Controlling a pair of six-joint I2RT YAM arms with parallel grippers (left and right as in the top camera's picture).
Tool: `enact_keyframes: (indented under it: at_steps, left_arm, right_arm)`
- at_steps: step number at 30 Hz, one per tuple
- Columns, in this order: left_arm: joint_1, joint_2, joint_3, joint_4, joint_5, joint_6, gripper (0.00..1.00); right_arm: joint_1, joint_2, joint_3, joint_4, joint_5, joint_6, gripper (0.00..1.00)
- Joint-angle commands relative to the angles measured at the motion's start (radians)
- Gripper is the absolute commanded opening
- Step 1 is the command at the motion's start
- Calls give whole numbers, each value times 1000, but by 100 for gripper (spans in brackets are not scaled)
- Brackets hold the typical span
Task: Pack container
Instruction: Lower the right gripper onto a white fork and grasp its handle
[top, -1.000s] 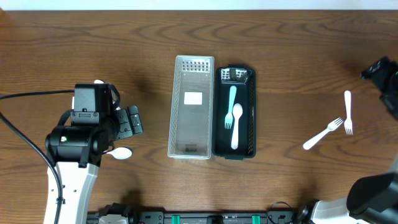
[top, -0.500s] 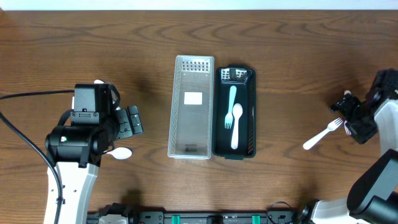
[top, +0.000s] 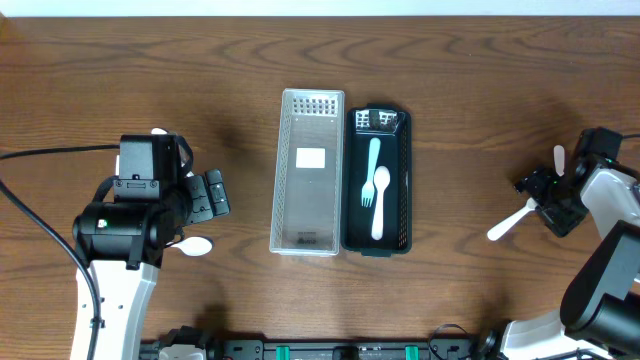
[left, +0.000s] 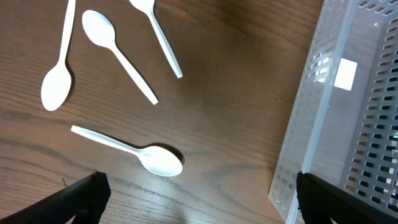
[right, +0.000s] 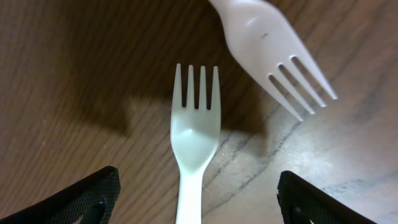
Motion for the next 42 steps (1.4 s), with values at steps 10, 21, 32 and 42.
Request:
enact_keyframes:
  at_steps: [10,21,32,42]
  left_arm:
    - [7,3,17,-2,-8,-10,98]
    - [7,3,17,-2,-8,-10,98]
    - [7,3,17,-2,-8,-10,98]
    - [7,3,17,-2,-8,-10,98]
  right_arm:
    - [15,78,-5,18,-3,17,80]
    - [15,87,-5,-7,0,17,65]
    - [15,87,-5,-21,0,17,48]
    - [15,87,-5,-31,-3,17,33]
